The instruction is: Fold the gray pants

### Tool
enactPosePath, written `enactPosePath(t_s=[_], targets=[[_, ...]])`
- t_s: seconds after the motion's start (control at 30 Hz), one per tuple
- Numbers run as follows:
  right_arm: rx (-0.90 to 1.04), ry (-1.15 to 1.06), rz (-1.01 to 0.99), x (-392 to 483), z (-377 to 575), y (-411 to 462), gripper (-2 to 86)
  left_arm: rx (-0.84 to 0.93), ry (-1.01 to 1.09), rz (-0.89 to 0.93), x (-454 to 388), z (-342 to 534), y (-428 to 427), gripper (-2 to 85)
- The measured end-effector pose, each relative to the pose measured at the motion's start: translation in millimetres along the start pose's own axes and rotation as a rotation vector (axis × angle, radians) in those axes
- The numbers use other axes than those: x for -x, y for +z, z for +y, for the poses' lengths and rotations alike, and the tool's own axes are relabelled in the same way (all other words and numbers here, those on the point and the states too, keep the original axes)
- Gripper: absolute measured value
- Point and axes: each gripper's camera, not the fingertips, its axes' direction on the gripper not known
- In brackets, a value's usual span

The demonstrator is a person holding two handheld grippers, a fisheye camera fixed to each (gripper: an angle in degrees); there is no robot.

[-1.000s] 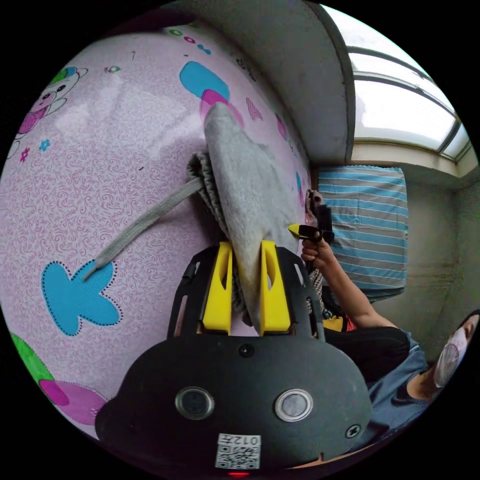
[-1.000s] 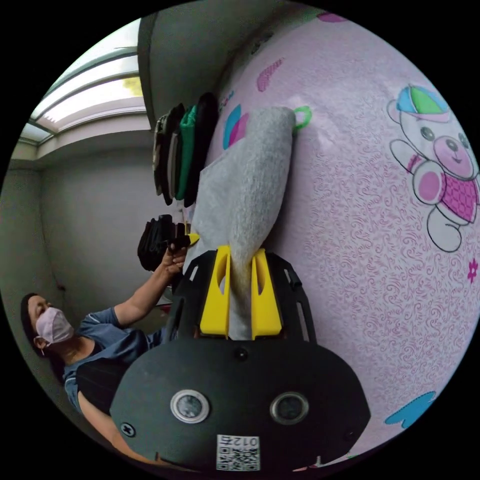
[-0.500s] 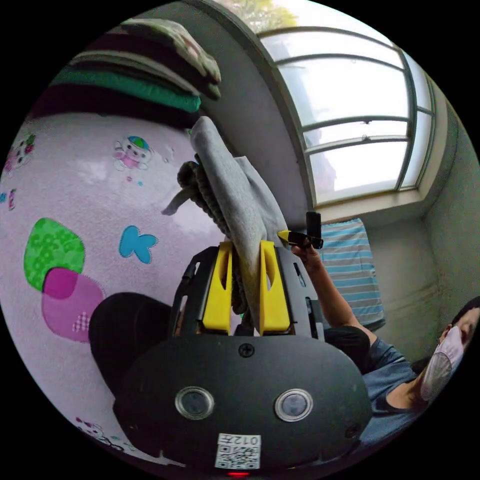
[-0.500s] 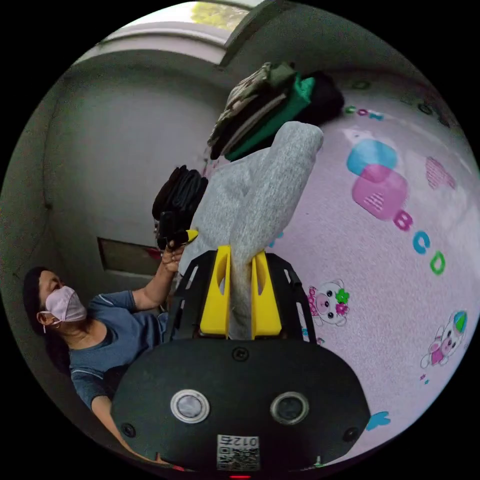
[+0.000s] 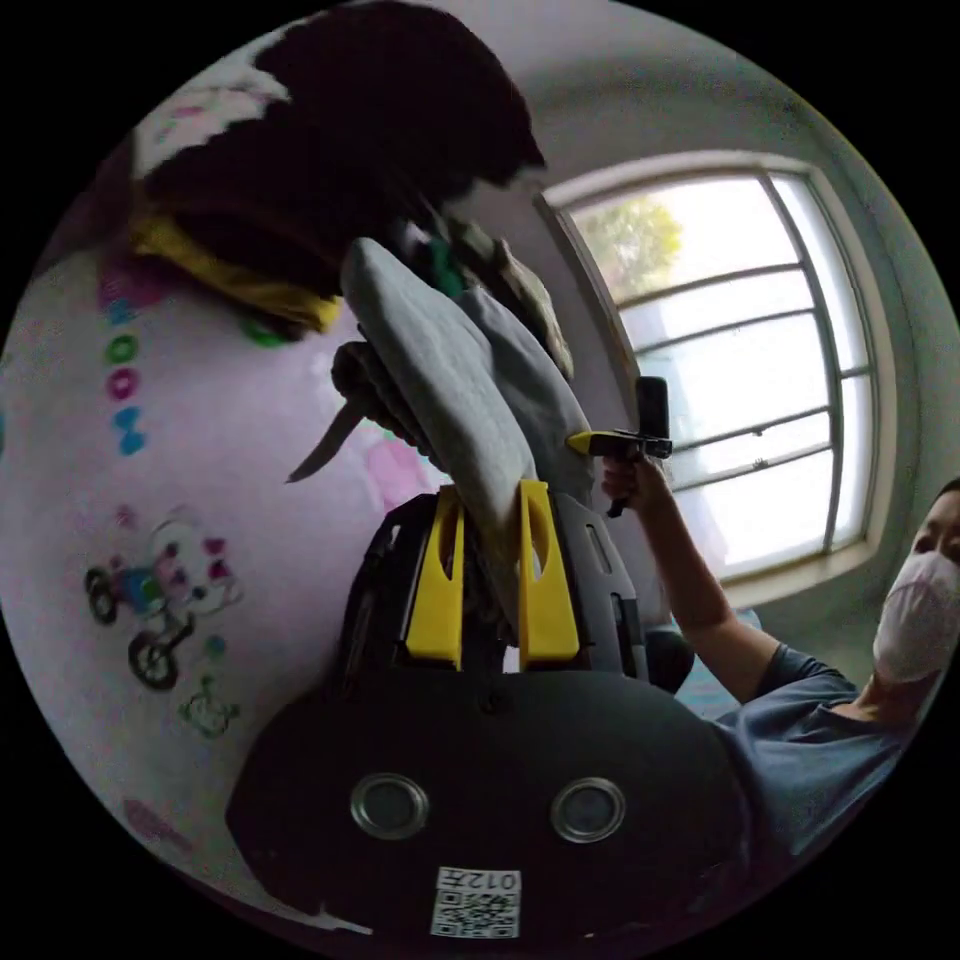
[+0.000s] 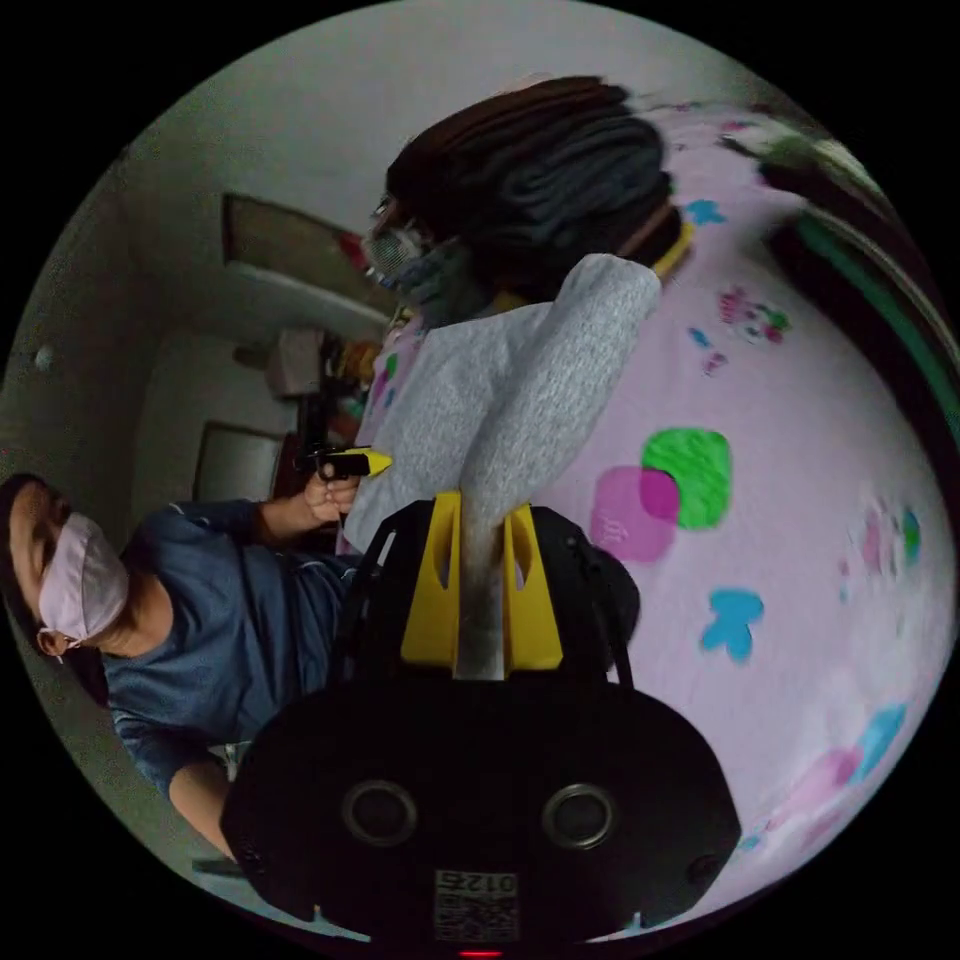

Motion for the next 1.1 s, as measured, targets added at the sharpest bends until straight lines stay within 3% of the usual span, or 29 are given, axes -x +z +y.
enactPosePath(t_s=[0.17,0.27,0.33,0.47,0.53,0.6,0.67,0.8,0.97,1.1], targets=[[0.101,-0.286,-0.036,38.9,-106.0,92.0,7.4,-0.327,-0.145,-0.168,32.3,50.7,-101.9,8.5],[0.068,-0.223,0.211,43.0,-146.0,130.0,6.6,-0.454,-0.301,-0.192,70.5,66.4,-120.2,7.8],[-0.039,-0.130,0.297,29.3,-145.3,138.7,6.0,-0.424,-0.414,-0.195,104.7,67.1,-109.7,6.9],[-0.124,0.029,0.118,-11.2,-107.8,146.9,6.4,-0.152,-0.597,-0.336,153.2,77.5,-80.1,3.5],[-0.187,0.148,0.074,-41.1,-74.6,154.8,6.6,-0.066,-0.510,-0.355,144.0,79.0,-84.6,2.3],[-0.224,0.230,-0.005,-60.9,-55.4,164.2,6.9,0.028,-0.390,-0.495,124.3,70.0,-91.7,1.6],[-0.241,0.272,-0.050,-70.5,-44.4,176.5,7.1,0.030,-0.093,-0.597,91.1,38.3,-97.6,1.1],[-0.225,0.332,-0.127,-66.1,-42.9,212.6,8.4,0.126,0.231,-0.654,65.7,-48.5,-66.6,0.9],[-0.100,0.383,-0.078,-54.8,-44.0,268.9,10.4,0.362,0.437,-0.702,65.8,-127.4,0.5,0.6],[0.051,0.378,-0.029,-55.6,-46.1,306.7,11.1,0.561,0.463,-0.699,75.5,-155.0,43.9,0.4]])
